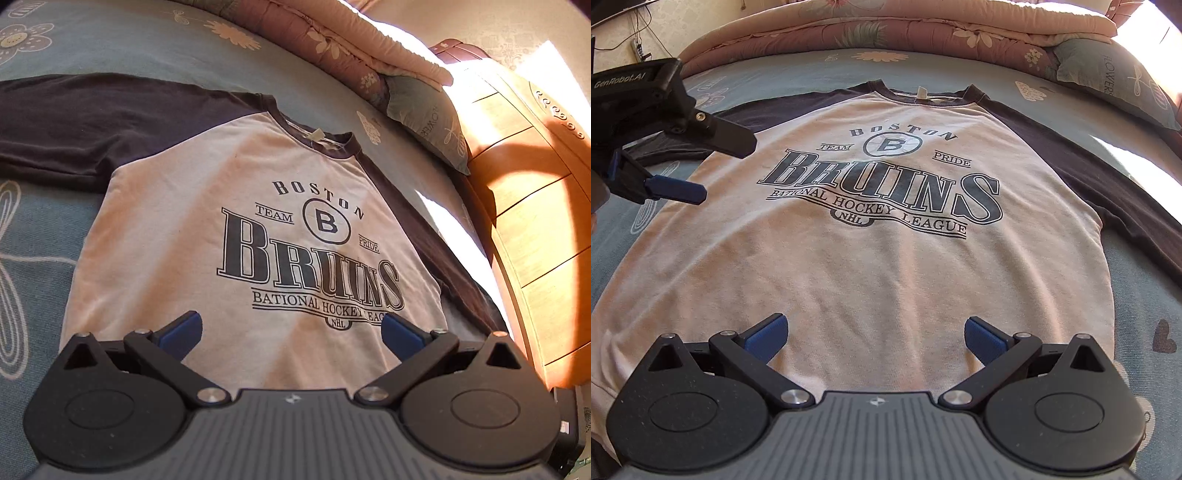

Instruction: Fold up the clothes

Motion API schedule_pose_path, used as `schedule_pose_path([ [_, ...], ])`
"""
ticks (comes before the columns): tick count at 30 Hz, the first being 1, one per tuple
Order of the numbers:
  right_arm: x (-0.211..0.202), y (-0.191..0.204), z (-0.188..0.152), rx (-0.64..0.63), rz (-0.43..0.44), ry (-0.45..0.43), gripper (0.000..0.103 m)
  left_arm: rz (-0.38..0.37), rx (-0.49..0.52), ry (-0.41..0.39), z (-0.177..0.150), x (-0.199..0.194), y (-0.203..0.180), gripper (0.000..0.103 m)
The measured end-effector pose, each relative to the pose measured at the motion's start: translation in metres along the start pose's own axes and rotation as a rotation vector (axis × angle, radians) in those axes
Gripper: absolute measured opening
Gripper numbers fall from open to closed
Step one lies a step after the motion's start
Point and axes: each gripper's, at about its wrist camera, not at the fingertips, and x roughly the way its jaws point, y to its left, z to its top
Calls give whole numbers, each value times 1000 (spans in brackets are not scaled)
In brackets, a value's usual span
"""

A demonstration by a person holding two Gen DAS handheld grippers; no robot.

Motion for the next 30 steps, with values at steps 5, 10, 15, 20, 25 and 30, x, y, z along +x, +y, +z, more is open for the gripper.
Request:
schedule_pose_path([
  [5,2,2,0,-19,-10,10,103,-1,-77,15,7,14,13,102],
  [10,2,2,0,-22,-5,12,103,-32,-100,-112,23,-43,34,102],
  [15,6,5,-1,-31,-2,17,103,21,-188,-282,42,-116,84,102],
  [20,9,6,0,-25,1,14,103,50,-465,-489,39,-180,186,102],
  [25,12,7,1,-16,2,1,103,60,-690,-576,17,-190,268,102],
  [30,15,7,2,-22,-2,-12,103,60,-761,-594,19,-176,310,102],
])
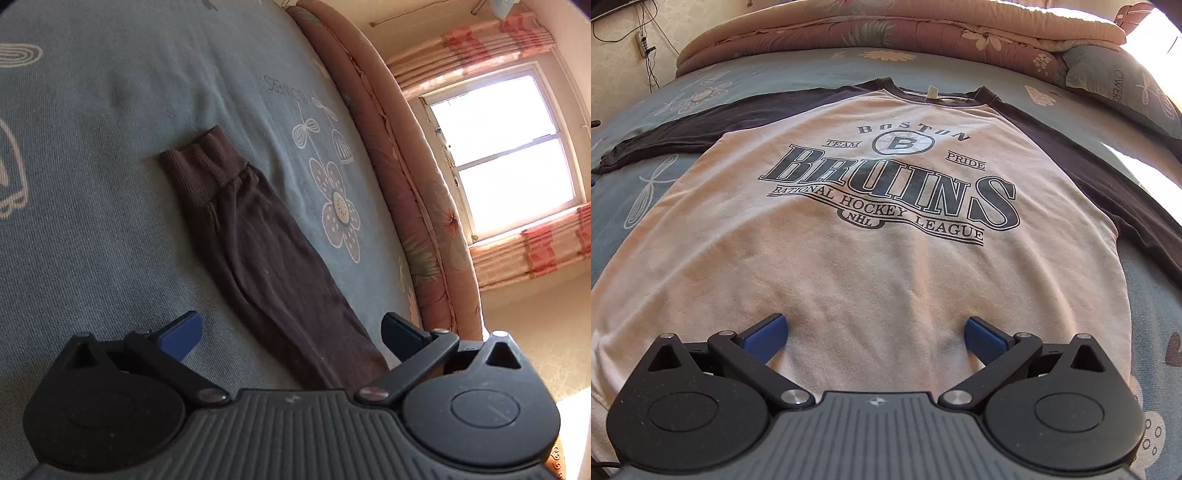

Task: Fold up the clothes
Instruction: 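Roll the left gripper and point it along the dark sleeve, then close the left gripper on the ribbed cuff of the dark sleeve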

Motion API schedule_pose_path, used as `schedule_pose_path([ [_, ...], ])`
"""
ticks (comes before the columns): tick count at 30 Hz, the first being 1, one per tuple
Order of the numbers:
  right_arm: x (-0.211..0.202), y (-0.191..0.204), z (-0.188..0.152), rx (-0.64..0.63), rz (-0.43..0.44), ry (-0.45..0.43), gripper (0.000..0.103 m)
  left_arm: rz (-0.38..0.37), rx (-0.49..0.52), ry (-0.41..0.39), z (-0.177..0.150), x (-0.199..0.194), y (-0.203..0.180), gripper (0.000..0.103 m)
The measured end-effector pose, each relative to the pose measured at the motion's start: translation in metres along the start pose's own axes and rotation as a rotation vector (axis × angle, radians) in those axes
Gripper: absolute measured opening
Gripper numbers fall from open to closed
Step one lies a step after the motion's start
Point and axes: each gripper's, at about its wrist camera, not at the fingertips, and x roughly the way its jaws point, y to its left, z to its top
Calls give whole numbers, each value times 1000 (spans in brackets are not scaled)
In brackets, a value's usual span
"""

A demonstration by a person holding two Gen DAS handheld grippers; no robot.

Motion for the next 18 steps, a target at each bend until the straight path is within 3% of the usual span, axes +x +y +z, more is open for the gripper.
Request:
schedule_pose_path([
  [9,2,4,1,-4,-17,-17,103,3,79,-7,25,42,-14,102],
  [18,4,5,0,-12,-16,-36,103,-40,-12,-87,43,60,-17,102],
])
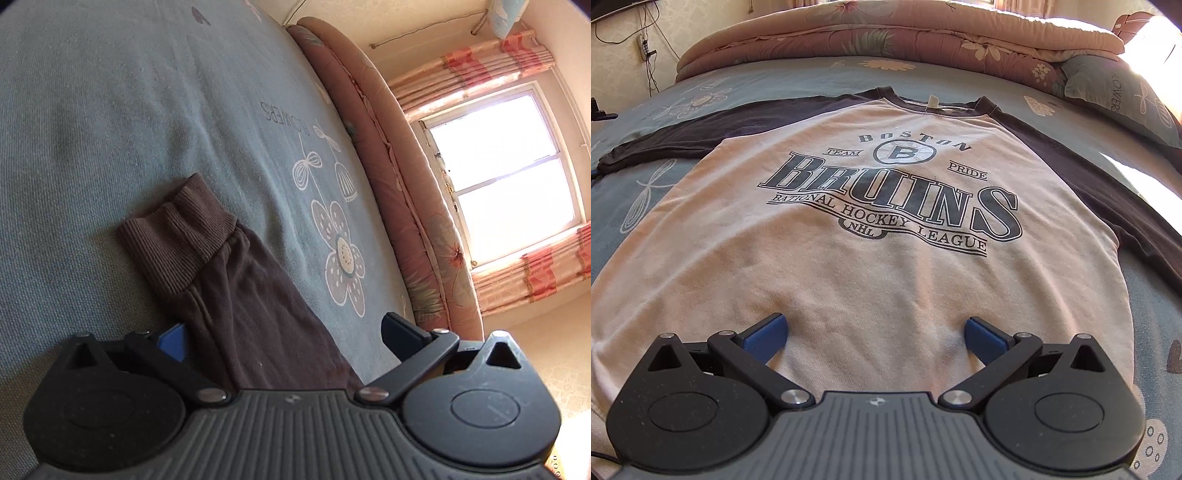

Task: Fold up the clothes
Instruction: 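Close the left gripper on the ribbed cuff of the dark sleeve, then lift the dark sleeve by its cuff with the left gripper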

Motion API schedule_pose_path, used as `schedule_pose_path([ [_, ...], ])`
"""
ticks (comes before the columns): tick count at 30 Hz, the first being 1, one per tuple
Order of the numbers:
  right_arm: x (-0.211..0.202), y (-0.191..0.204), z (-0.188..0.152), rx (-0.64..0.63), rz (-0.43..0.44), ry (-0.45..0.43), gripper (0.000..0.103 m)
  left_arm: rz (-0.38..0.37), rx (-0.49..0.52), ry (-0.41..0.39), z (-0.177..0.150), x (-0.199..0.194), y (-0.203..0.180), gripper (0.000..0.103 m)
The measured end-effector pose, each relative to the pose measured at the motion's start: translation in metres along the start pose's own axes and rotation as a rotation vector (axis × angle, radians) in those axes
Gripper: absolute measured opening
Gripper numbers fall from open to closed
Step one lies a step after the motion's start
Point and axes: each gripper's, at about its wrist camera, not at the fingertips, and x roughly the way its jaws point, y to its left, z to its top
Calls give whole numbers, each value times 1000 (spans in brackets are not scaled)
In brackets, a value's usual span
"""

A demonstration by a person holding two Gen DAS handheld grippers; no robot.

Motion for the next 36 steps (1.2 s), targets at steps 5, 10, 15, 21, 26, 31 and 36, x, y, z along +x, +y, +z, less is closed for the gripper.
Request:
schedule_pose_path([
  [5,0,0,0,0,0,-1,103,-50,57,57,-21,4,-11,102],
  [10,-1,1,-1,-2,-3,-4,103,-32,34,-49,-9,10,-7,102],
  [15,0,0,0,-2,-3,-1,103,-55,40,-79,-4,19,-11,102],
  [21,0,1,0,-5,-4,-3,103,-118,25,-130,-5,15,-13,102],
  [26,-1,1,-1,-8,-6,-4,103,-236,-4,-155,1,4,-24,102],
  [31,-1,2,0,-12,-8,-4,103,-299,12,-133,4,6,-50,102],
  [36,-2,2,-1,-14,-9,-5,103,-332,40,-103,-3,3,-80,102],
])
